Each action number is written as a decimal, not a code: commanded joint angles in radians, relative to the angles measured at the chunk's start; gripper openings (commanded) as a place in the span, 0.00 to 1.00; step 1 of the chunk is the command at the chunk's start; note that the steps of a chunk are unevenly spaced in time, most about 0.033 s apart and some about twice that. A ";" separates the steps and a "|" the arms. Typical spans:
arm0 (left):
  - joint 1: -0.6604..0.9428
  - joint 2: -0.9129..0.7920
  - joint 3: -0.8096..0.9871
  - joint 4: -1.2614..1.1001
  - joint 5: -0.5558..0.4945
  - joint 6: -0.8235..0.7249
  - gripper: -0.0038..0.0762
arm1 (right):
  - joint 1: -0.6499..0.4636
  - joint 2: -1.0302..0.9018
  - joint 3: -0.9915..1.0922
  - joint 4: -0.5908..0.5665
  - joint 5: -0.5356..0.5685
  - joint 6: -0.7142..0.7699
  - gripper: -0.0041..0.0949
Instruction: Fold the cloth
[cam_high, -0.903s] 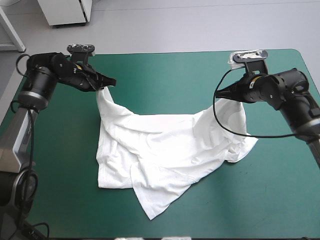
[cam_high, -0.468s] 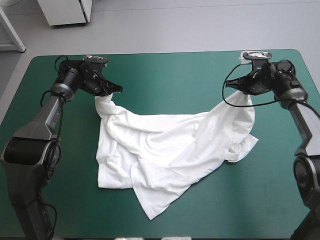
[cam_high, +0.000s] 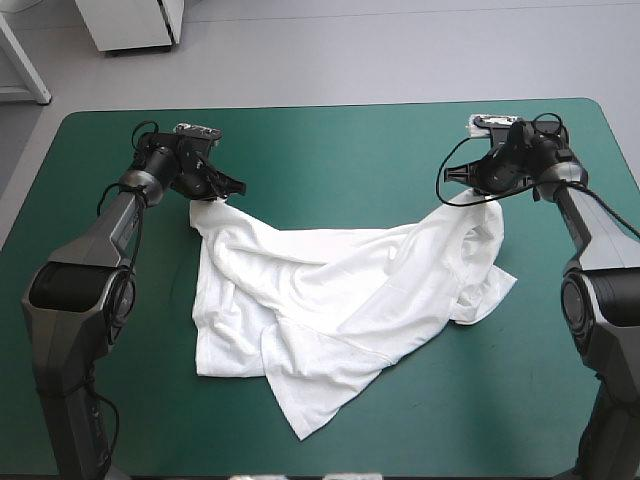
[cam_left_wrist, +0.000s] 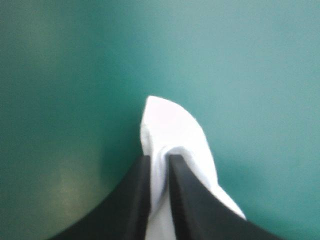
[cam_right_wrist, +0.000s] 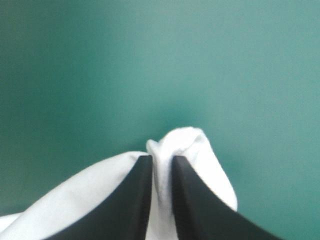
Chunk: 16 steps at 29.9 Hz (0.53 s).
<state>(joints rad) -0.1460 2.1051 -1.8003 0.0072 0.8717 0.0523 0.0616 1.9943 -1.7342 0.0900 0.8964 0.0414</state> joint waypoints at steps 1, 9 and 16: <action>-0.006 -0.065 -0.043 -0.007 0.015 -0.014 0.41 | -0.011 -0.060 -0.059 0.033 0.029 -0.025 0.43; -0.006 -0.122 -0.125 -0.038 0.090 -0.015 0.65 | -0.011 -0.061 -0.214 0.060 0.177 -0.015 0.59; -0.006 -0.180 -0.142 0.012 0.194 -0.009 0.64 | -0.011 -0.083 -0.263 0.037 0.317 -0.023 0.58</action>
<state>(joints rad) -0.1460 2.0098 -1.9119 -0.0086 1.0345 0.0460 0.0616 1.9873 -1.9603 0.1306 1.1851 0.0293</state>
